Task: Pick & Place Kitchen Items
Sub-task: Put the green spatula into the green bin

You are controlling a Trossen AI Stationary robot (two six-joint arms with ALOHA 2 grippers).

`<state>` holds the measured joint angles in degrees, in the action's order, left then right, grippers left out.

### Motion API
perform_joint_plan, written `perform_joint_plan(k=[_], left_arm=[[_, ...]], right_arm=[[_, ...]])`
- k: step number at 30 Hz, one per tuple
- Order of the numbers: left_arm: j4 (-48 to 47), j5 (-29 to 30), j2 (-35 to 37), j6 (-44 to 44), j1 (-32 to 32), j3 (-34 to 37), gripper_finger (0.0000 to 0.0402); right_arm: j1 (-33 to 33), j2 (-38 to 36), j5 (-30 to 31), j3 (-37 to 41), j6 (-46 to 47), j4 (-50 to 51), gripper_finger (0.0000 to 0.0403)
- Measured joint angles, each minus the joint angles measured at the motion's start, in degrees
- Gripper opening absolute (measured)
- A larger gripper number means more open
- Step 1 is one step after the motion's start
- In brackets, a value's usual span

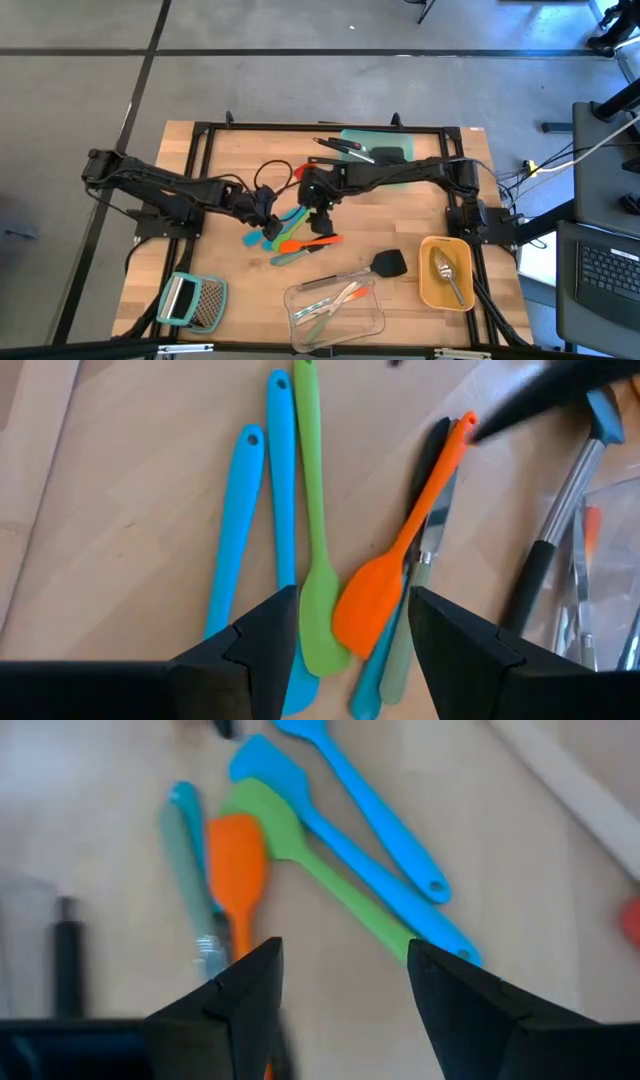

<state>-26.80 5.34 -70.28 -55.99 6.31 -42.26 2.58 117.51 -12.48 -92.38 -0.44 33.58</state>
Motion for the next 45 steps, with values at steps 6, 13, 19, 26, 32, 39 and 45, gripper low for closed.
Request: perform_joint_plan(k=[6,13,19,26,32,39,45], left_arm=[[-4.3,4.97,0.0,-0.51,3.39,0.0,0.0184],[-11.8,27.07,2.07,-6.59,14.62,0.07,0.0184],[-3.28,37.23,5.48,-16.31,21.45,5.17,0.0184],[6.81,38.06,8.65,-23.27,26.58,11.89,0.0184],[7.13,39.15,12.5,-23.32,28.17,11.89,0.0184],[6.48,39.19,13.95,-23.3,28.16,11.89,0.0184],[6.04,39.17,13.94,-23.34,28.14,11.89,0.0184]], right_arm=[[0.12,0.95,6.8,0.0,-4.65,-0.94,0.0217],[1.78,1.18,1.86,0.0,-4.52,-2.01,0.0217],[2.99,1.18,0.23,0.0,-4.1,-4.67,0.0217],[3.0,1.52,-0.38,0.0,-8.07,-7.68,0.0217],[3.15,5.8,-4.02,0.0,-10.2,-8.34,0.0217],[3.12,9.31,-3.02,0.0,-12.35,-8.28,0.0217],[3.2,10.38,-1.48,0.0,-13.07,-7.06,0.0217]])
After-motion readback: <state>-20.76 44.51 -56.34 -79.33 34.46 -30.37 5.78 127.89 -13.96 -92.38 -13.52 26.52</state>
